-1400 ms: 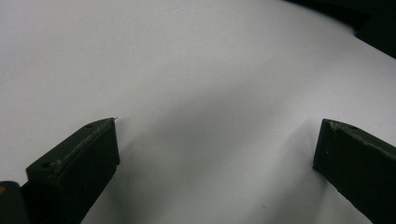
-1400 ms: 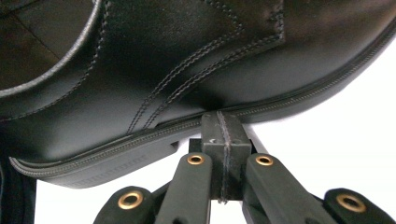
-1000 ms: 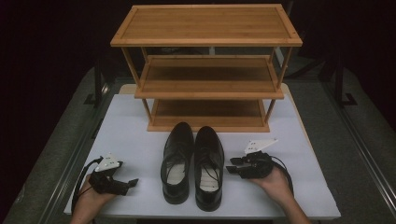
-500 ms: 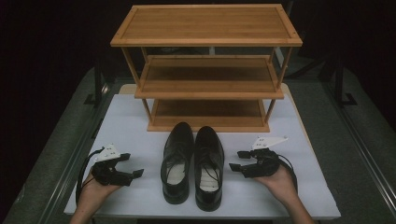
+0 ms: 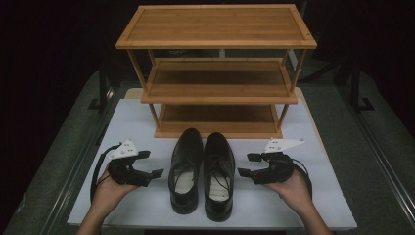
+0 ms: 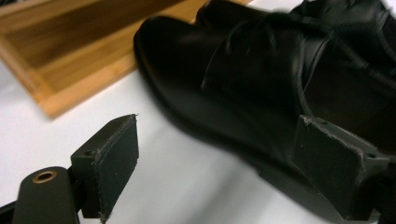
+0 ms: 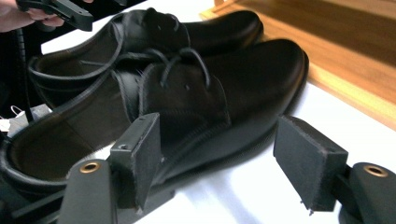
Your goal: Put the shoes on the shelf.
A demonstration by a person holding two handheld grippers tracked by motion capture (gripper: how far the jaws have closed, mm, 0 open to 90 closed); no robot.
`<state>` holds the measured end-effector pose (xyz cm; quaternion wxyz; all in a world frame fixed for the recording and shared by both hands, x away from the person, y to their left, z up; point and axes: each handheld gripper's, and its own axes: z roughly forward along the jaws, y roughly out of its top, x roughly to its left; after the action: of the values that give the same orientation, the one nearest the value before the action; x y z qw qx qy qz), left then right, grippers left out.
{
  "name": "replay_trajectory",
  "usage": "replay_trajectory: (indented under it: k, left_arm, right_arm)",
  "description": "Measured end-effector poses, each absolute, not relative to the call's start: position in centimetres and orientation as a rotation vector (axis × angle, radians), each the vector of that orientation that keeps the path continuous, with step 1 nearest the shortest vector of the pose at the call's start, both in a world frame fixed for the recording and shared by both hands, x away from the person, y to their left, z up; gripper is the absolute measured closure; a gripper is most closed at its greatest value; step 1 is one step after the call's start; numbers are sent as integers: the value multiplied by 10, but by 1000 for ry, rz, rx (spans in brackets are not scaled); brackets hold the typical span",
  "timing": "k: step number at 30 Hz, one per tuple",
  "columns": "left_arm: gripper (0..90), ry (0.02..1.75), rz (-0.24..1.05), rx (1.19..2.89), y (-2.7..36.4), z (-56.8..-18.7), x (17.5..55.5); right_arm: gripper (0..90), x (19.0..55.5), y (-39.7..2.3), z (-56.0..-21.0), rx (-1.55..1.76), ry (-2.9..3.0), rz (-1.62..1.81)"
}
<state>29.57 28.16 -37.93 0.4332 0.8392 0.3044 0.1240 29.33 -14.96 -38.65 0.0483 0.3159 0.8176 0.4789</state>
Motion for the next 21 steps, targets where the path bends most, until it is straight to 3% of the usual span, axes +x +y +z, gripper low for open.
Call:
replay_trajectory:
  k: [13,21]
  left_arm:
    - [144,663,330,2071,252,-354,316]
    - [144,643,309,2085,234,-363,327]
  right_arm:
    - [309,296,-130,-374,901,2501,1477]
    - [309,302,-118,-369,875,2487,1508]
